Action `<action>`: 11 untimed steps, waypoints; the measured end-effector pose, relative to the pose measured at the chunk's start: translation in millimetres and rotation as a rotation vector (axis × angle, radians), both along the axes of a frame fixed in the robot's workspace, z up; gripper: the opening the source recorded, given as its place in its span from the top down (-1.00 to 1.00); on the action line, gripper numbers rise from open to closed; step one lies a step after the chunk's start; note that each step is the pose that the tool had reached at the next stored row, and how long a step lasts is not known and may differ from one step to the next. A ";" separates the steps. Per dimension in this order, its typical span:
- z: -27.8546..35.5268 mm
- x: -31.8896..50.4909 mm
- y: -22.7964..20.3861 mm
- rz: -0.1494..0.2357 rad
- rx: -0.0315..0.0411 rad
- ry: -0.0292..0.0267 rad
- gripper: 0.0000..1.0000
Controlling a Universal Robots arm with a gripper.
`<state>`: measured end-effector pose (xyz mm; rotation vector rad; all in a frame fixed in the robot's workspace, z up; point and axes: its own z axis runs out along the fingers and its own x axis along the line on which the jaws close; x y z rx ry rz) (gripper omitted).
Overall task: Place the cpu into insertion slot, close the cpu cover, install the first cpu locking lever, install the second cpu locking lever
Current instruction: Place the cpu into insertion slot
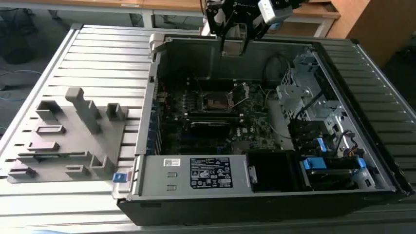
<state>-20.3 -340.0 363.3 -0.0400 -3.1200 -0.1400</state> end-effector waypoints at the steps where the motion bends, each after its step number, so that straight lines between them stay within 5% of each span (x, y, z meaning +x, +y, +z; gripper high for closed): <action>1: 0.0 0.0 0.0 0.000 0.0000 0.0000 -0.07; 11: -1.2 -0.9 0.0 0.000 -0.0002 0.0001 -0.07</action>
